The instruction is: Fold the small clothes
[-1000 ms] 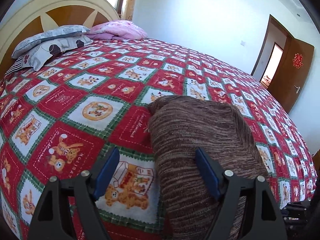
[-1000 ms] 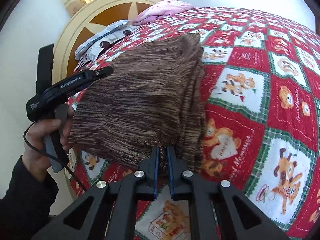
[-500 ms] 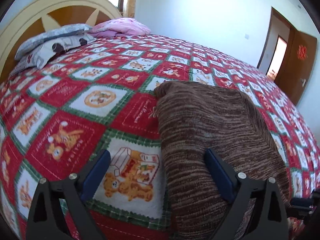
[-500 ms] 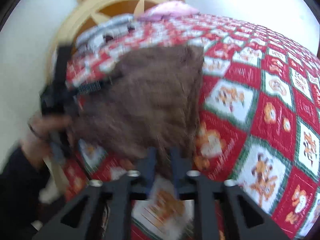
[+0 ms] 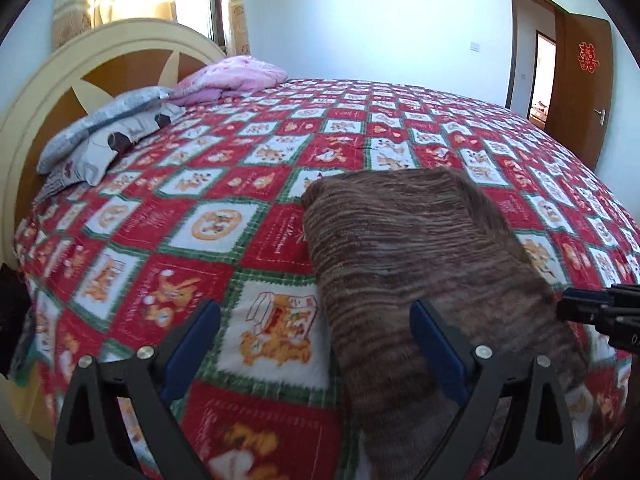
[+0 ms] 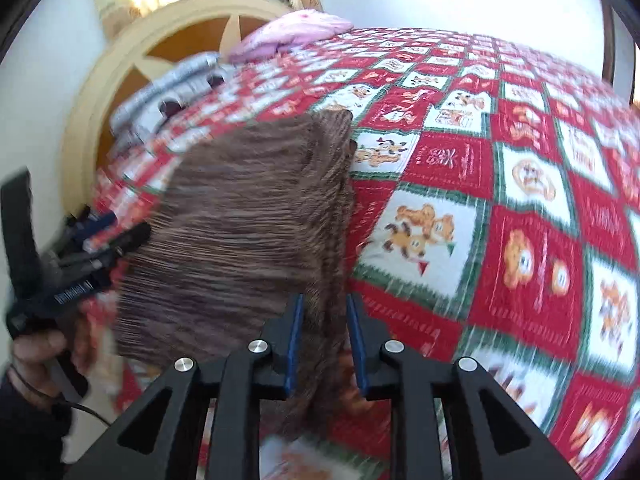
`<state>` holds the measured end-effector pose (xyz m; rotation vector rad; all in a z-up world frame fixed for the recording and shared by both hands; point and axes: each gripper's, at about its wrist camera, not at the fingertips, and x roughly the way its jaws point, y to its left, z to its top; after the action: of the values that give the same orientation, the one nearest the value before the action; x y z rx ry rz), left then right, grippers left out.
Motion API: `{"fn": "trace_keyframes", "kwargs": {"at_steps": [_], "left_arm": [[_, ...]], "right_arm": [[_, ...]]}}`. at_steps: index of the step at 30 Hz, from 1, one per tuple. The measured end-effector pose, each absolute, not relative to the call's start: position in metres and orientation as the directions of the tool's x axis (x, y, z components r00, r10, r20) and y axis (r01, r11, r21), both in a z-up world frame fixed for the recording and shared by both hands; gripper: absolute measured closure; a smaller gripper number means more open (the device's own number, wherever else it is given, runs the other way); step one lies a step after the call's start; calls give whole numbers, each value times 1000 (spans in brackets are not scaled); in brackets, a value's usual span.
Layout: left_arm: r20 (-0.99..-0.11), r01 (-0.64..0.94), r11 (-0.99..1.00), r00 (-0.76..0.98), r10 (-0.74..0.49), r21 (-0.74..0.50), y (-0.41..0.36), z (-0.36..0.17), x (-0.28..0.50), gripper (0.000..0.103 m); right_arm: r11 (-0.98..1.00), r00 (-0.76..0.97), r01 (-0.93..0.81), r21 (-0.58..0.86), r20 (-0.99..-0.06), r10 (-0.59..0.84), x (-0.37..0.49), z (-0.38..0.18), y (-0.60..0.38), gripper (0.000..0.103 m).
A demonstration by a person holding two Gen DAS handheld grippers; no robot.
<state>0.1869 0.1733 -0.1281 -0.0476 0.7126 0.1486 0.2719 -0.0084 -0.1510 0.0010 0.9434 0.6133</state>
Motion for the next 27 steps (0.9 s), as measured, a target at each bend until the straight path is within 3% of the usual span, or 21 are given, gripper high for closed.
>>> {"fn": "trace_keyframes", "kwargs": {"at_steps": [3, 9, 12, 14, 27], "left_arm": [[-623, -137, 990, 778, 82, -42, 172, -109, 167, 5], [-562, -127, 984, 826, 37, -121, 169, -77, 141, 3], [-528, -121, 985, 848, 38, -123, 170, -67, 133, 3], [-513, -120, 984, 857, 35, -135, 172, -63, 130, 3], [-487, -125, 982, 873, 40, -145, 178, -56, 121, 3]], "right_arm": [[844, 503, -476, 248, -710, 493, 246, -135, -16, 56], [859, 665, -501, 106, -588, 460, 194, -89, -13, 52], [875, 749, -484, 35, -500, 434, 171, -64, -18, 35], [885, 790, -466, -5, -452, 414, 159, -51, -20, 30], [879, 804, -477, 4, -404, 438, 146, -39, -21, 30]]}}
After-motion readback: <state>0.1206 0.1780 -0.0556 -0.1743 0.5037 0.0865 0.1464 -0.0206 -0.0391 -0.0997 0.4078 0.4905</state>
